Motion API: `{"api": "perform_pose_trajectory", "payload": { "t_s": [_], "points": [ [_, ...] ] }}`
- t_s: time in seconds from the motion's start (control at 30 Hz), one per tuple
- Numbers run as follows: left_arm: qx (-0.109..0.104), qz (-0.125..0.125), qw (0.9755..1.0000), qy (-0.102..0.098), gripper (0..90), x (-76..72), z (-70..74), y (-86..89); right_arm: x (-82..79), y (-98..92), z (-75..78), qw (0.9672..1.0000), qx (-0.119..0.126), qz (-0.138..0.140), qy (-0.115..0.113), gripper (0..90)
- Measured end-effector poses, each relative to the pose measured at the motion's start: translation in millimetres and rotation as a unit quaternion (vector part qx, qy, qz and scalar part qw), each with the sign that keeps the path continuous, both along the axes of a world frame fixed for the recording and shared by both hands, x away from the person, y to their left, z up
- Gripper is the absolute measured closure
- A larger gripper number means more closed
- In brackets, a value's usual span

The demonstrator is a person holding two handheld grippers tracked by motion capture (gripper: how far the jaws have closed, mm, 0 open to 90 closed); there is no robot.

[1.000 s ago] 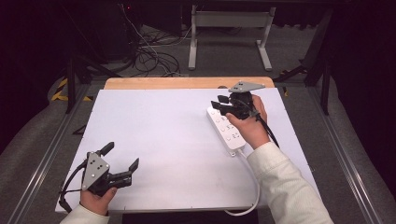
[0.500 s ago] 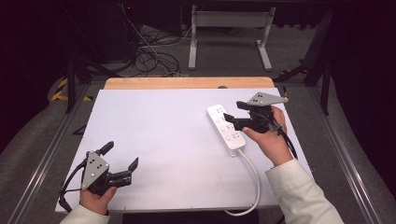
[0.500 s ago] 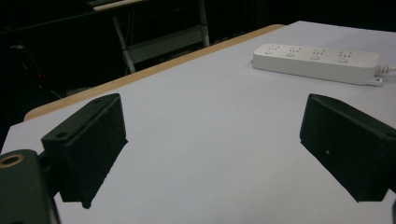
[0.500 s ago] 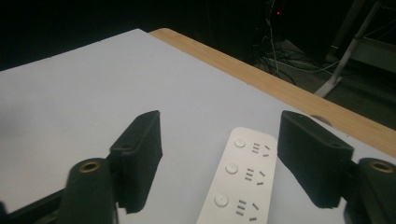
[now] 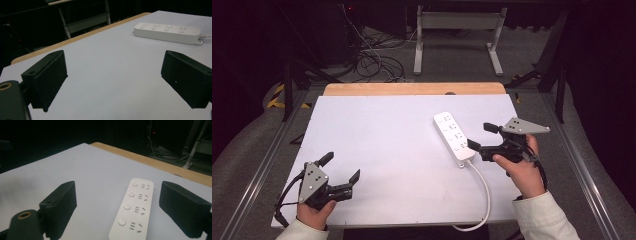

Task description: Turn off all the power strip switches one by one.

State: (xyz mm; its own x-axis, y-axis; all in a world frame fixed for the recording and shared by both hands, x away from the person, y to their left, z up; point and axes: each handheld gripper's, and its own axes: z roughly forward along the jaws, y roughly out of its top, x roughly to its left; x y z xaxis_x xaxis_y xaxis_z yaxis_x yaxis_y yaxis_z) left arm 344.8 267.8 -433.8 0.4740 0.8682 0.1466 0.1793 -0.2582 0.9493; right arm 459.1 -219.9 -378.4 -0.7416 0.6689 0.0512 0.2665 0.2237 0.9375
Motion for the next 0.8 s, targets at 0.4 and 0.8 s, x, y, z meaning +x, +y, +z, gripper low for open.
{"api": "perform_pose_trajectory", "payload": {
  "t_s": [0.4,0.8],
  "points": [
    [0.001,0.009,0.9999,-0.004,7.2,-2.7,-0.6,-0.6,-22.1,-29.1,-43.1,0.9997,-0.013,0.018,0.011,10.9],
    [-0.009,0.001,0.9997,0.021,7.2,1.1,-3.9,2.9,-35.3,-38.9,-85.5,0.9981,-0.048,0.030,0.025,8.9]
  ]
}}
